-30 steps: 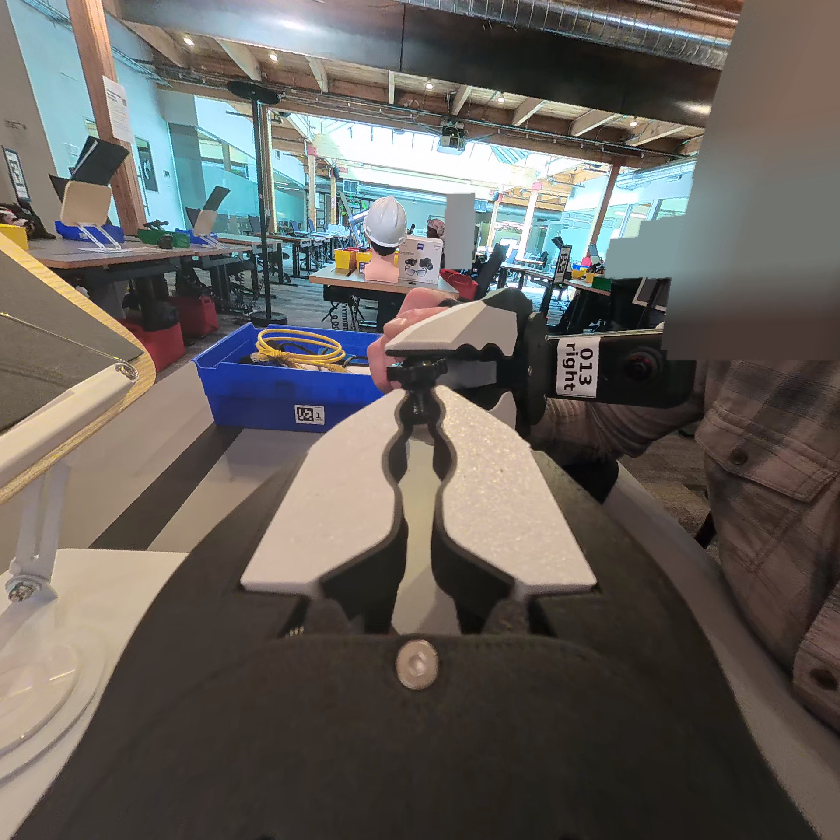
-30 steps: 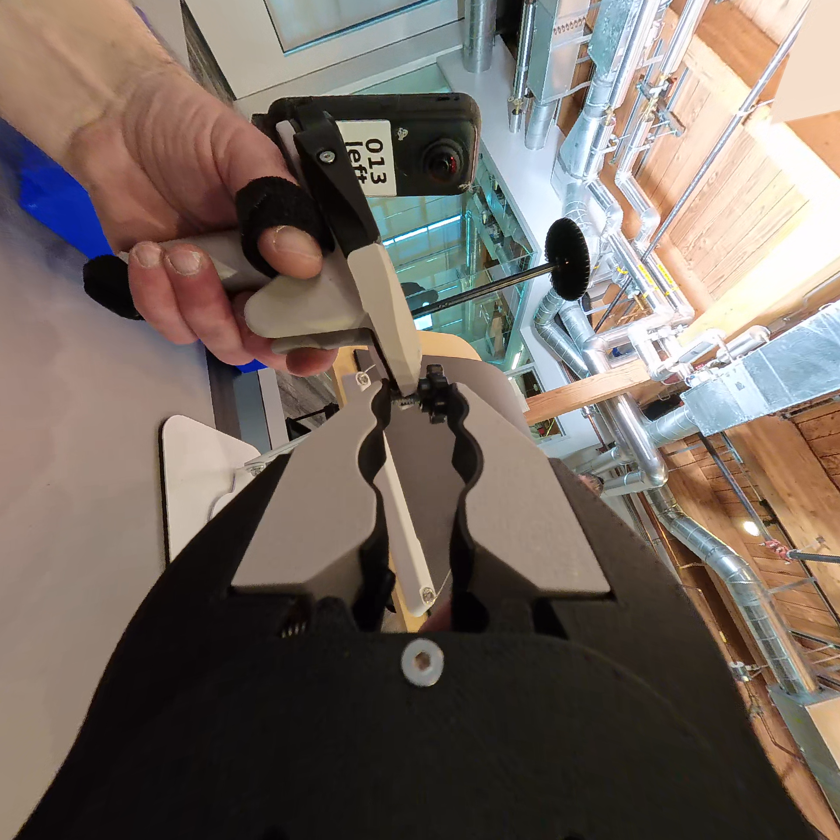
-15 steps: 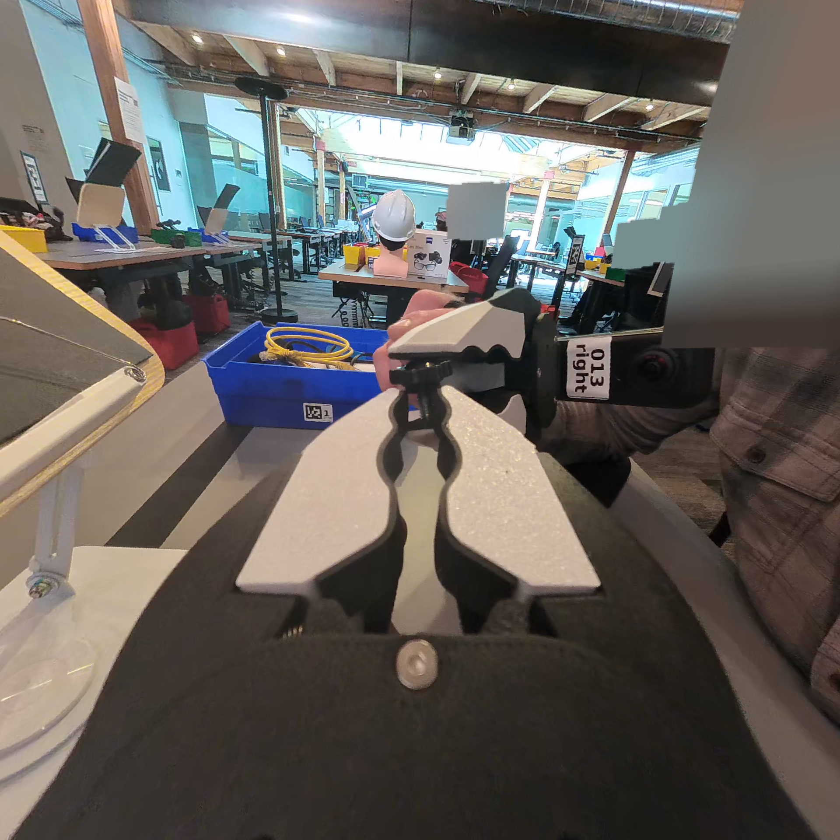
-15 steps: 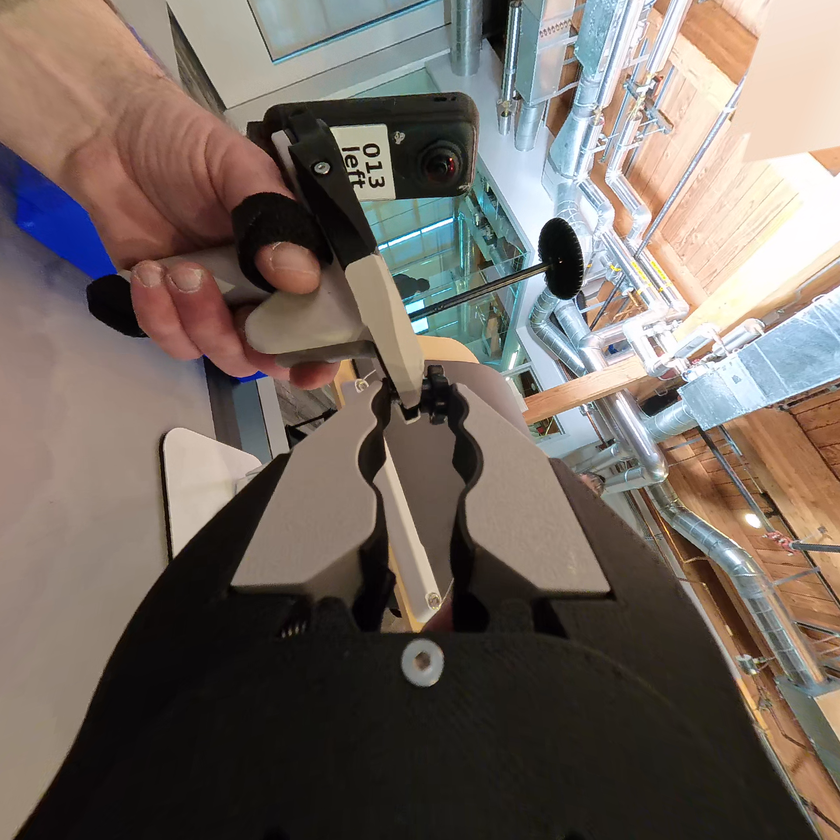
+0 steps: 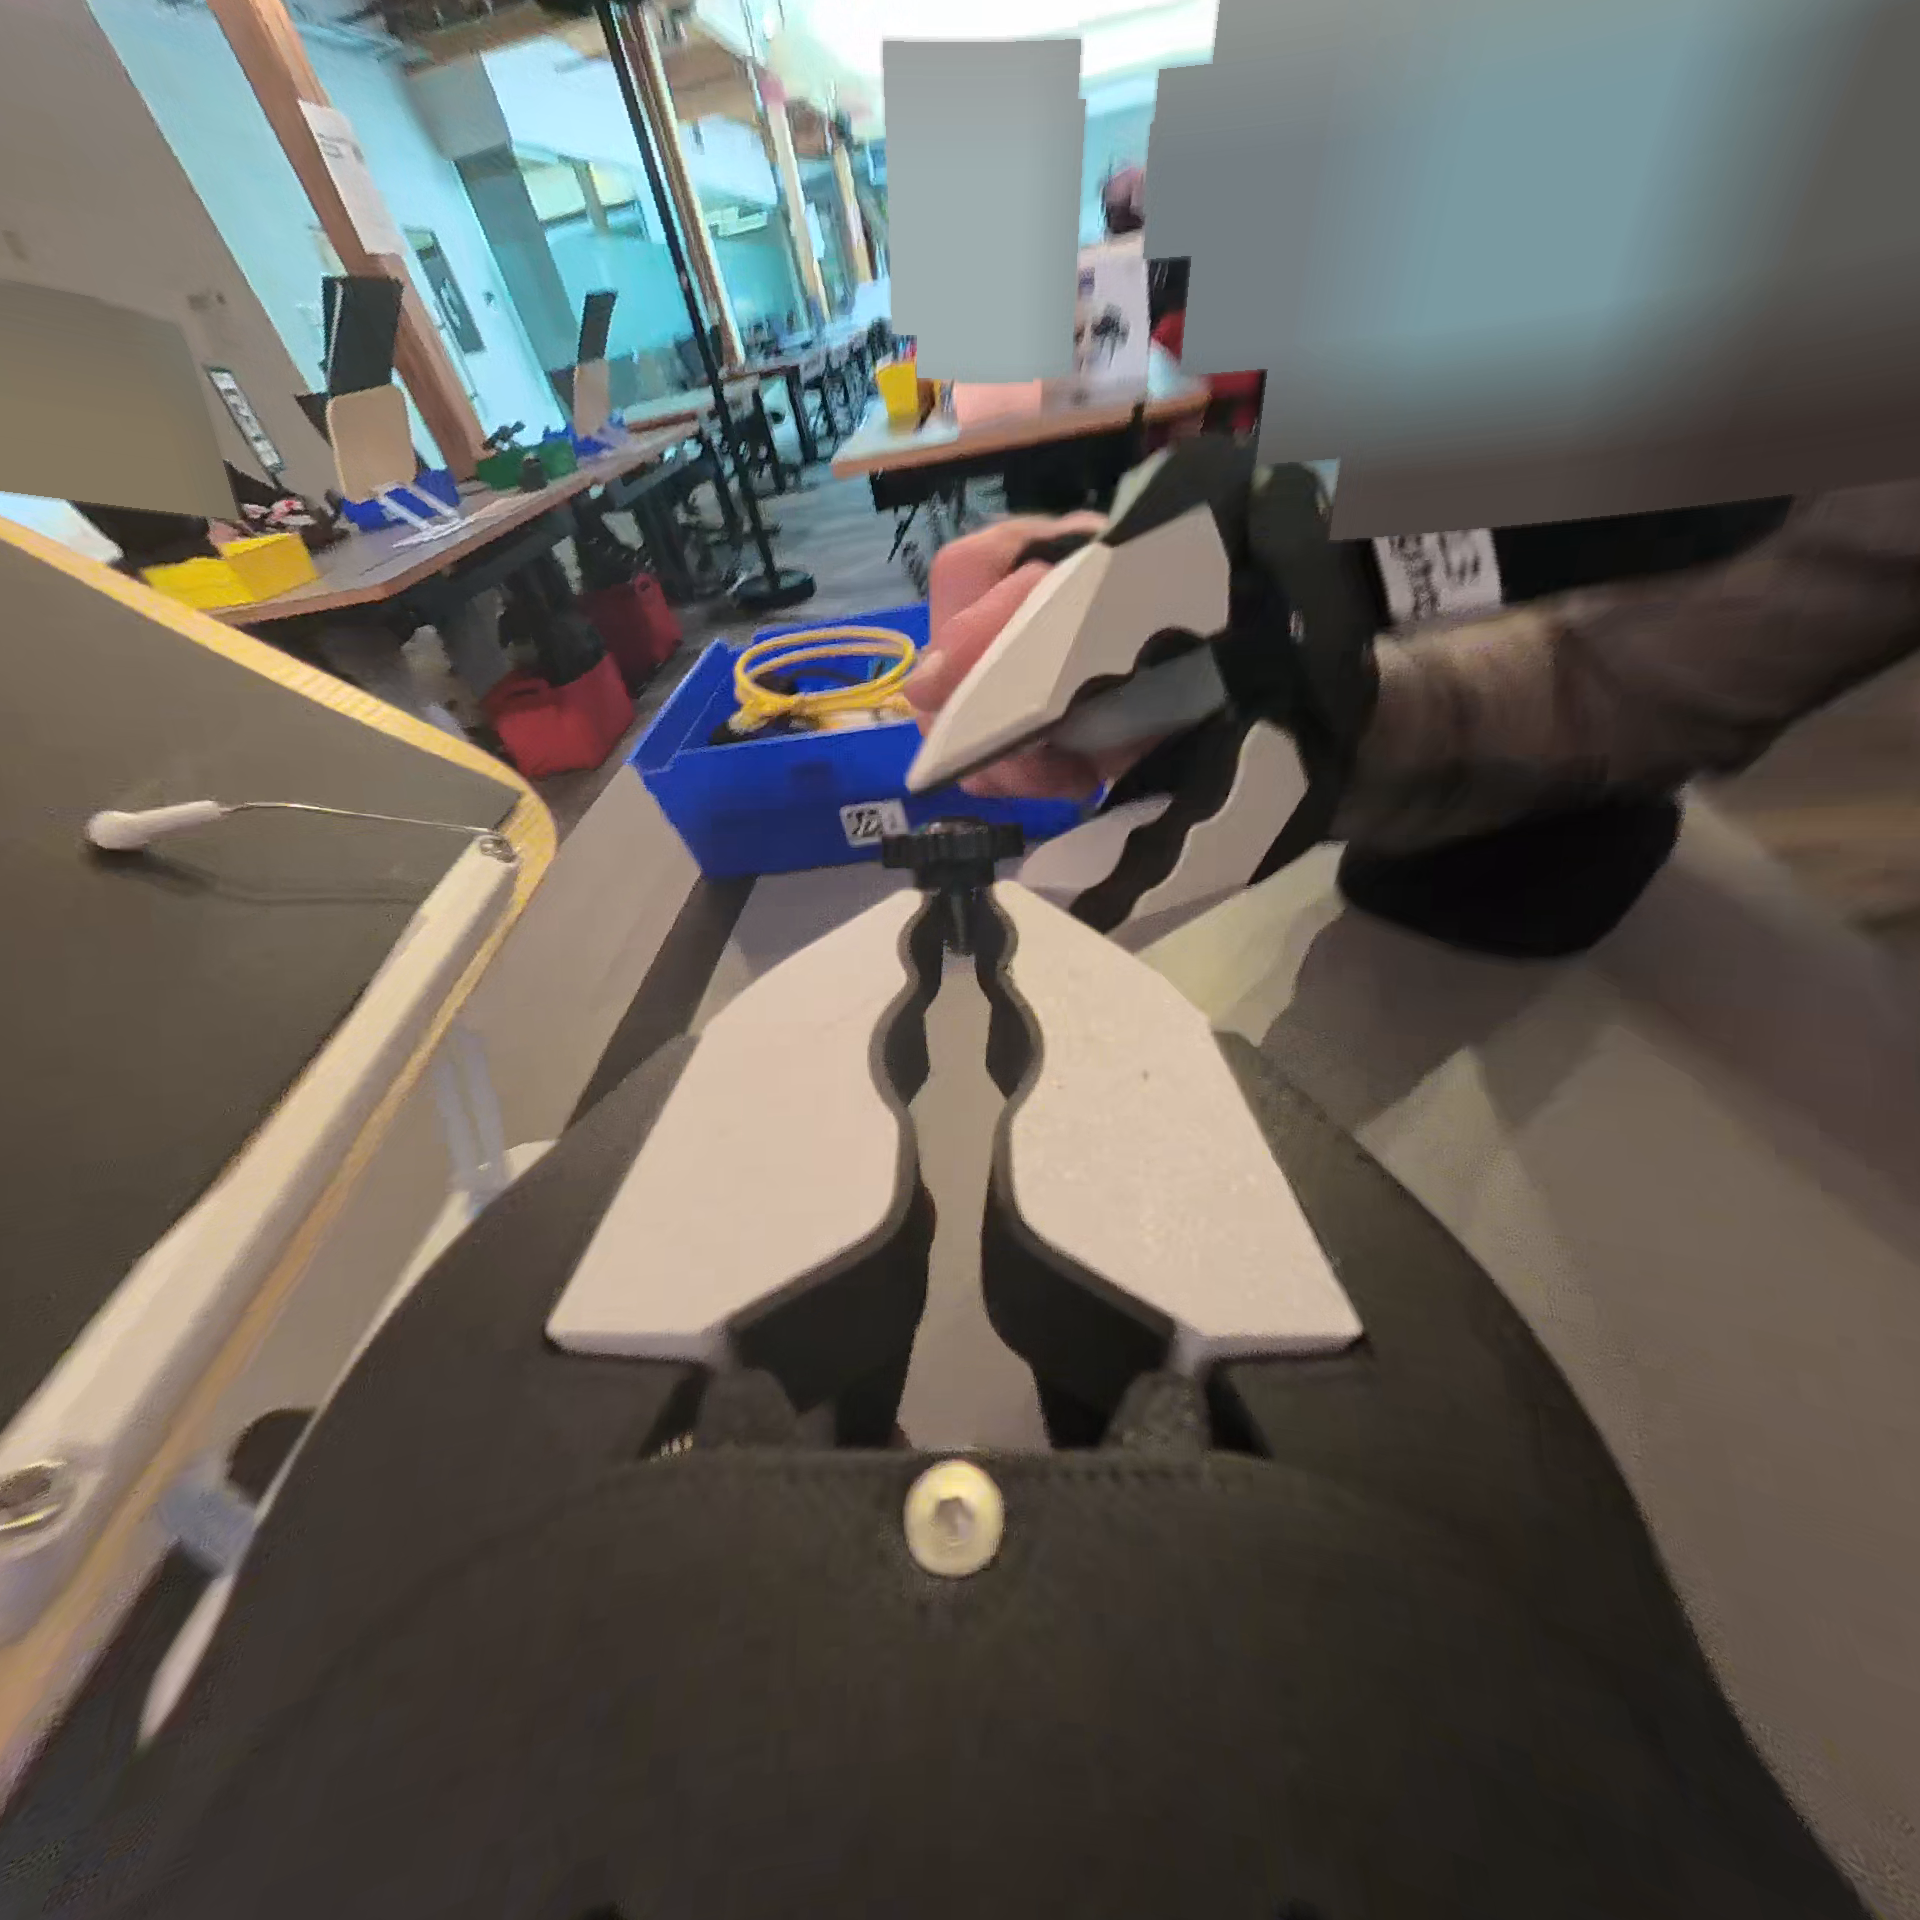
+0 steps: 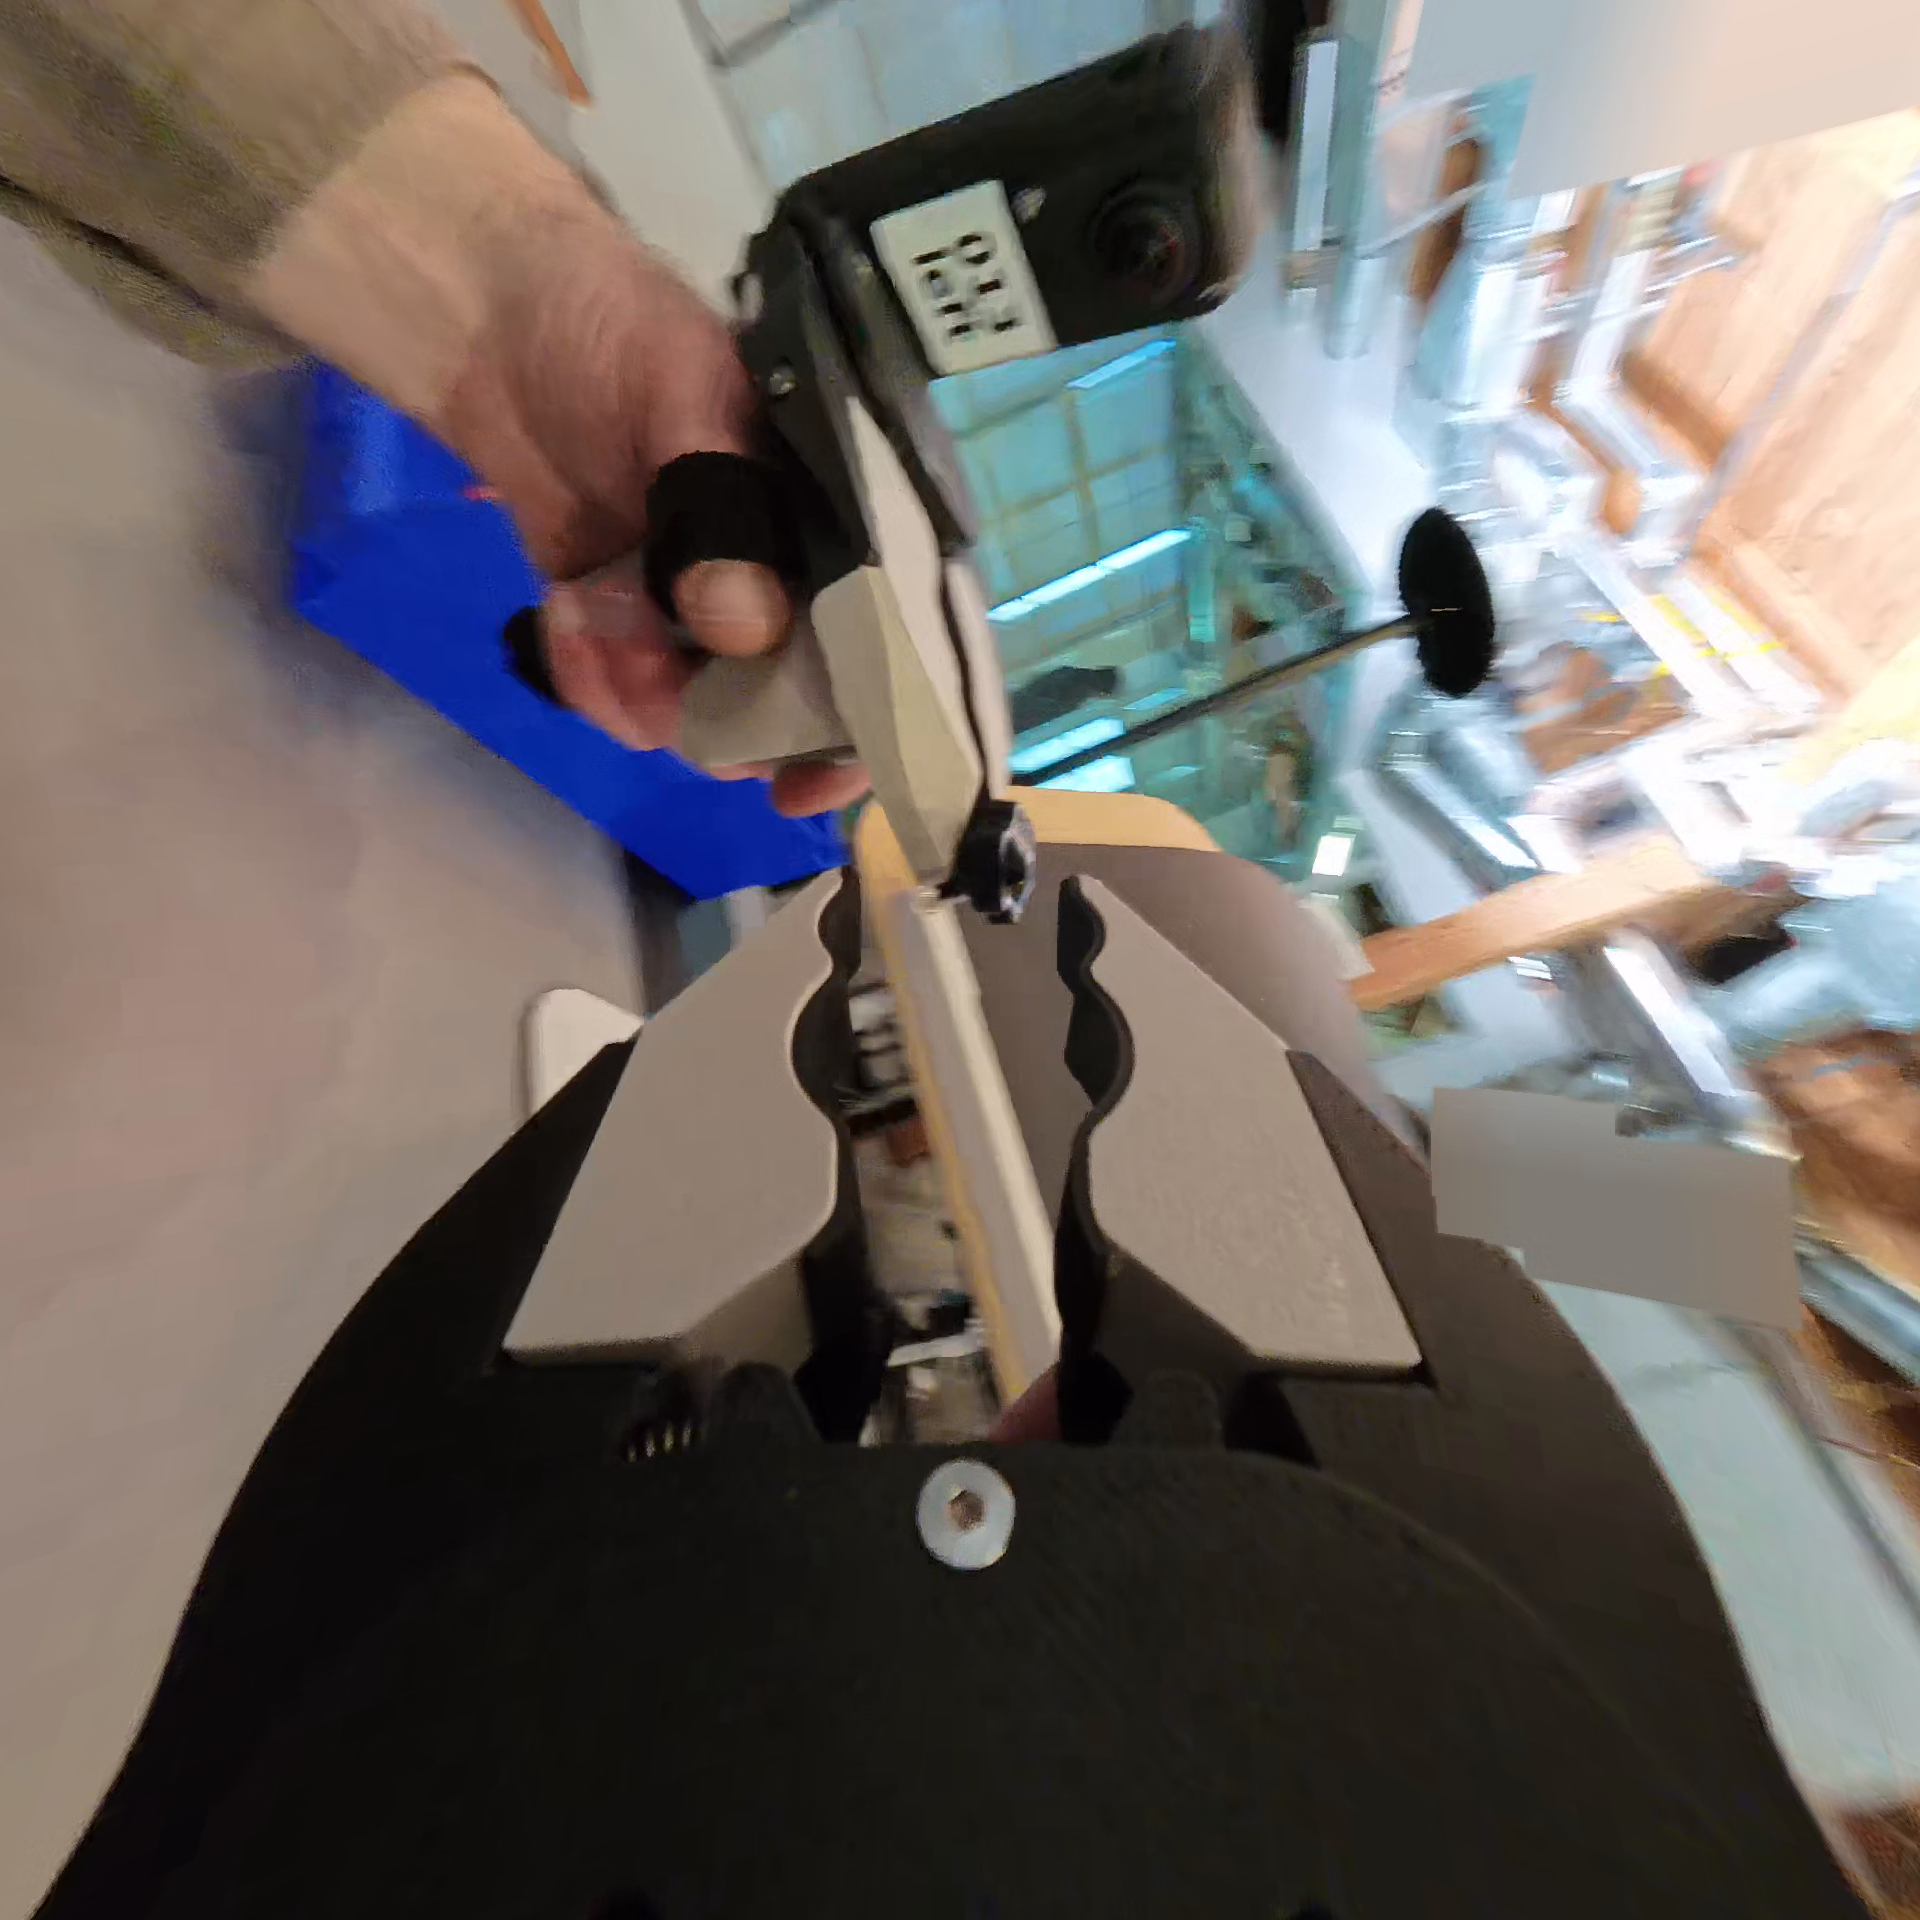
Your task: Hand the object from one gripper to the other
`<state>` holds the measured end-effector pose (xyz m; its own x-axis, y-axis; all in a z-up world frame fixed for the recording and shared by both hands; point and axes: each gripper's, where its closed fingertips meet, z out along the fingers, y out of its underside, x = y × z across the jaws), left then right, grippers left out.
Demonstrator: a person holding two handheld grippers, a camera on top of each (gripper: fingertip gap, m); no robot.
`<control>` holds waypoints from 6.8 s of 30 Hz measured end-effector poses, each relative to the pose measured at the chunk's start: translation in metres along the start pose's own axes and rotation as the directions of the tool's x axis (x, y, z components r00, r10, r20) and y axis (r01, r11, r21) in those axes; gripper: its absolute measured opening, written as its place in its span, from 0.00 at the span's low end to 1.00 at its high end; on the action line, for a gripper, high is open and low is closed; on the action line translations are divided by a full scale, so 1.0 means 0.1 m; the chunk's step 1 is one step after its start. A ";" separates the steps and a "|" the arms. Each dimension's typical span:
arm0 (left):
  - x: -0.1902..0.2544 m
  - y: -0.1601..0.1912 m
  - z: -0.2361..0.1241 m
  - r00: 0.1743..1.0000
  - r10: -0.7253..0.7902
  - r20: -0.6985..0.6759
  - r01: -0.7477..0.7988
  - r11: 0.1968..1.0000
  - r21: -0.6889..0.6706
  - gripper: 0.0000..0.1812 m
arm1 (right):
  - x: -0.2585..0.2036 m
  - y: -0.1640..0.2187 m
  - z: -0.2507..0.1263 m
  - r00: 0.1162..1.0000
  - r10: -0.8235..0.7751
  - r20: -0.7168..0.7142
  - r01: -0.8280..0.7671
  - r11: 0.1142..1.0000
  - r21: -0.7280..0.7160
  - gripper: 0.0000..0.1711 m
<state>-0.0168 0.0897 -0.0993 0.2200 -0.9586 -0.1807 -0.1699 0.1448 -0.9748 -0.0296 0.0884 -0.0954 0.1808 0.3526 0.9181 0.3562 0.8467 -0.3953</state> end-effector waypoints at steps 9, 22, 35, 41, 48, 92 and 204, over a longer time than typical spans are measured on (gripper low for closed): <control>0.01 0.39 -0.04 0.752 0.659 -0.003 -0.562 0.639 -0.525 0.03 | -0.21 0.02 -0.13 0.841 0.416 0.346 -0.422 0.904 -0.062 0.17; -0.12 0.27 0.10 0.484 0.873 0.065 -0.661 0.414 -0.626 0.03 | -0.22 0.26 -0.03 0.832 0.482 0.275 -0.453 0.876 -0.165 0.11; -0.29 -0.08 0.06 0.513 0.781 0.356 -0.592 0.622 -0.513 0.21 | 0.31 0.20 -0.05 0.493 0.841 0.222 -0.870 0.481 0.108 0.11; -0.32 -0.29 0.09 0.343 0.762 0.549 -0.614 0.624 -0.483 0.26 | 0.50 0.17 -0.10 -0.014 0.910 0.415 -0.959 -0.130 0.251 0.11; -0.26 -0.40 0.06 0.246 0.741 0.625 -0.640 0.609 -0.469 0.25 | 0.45 0.01 -0.11 -0.138 0.834 0.534 -0.912 -0.317 0.259 0.11; -0.18 -0.09 -0.01 0.351 0.912 0.211 -0.706 0.406 -0.581 0.13 | 0.19 0.08 0.00 0.240 0.921 0.306 -0.965 0.261 -0.031 0.06; 0.65 -0.07 0.28 0.969 0.190 -0.156 -0.184 0.981 0.055 0.14 | 0.08 -0.55 -0.73 0.261 0.525 0.810 -0.949 0.292 0.116 0.13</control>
<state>0.0258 0.0334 -0.1075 0.0314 -0.9399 -0.3399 -0.1548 0.3314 -0.9307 0.0195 0.0160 -0.0680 -0.5088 0.8592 0.0541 -0.1746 -0.0414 -0.9838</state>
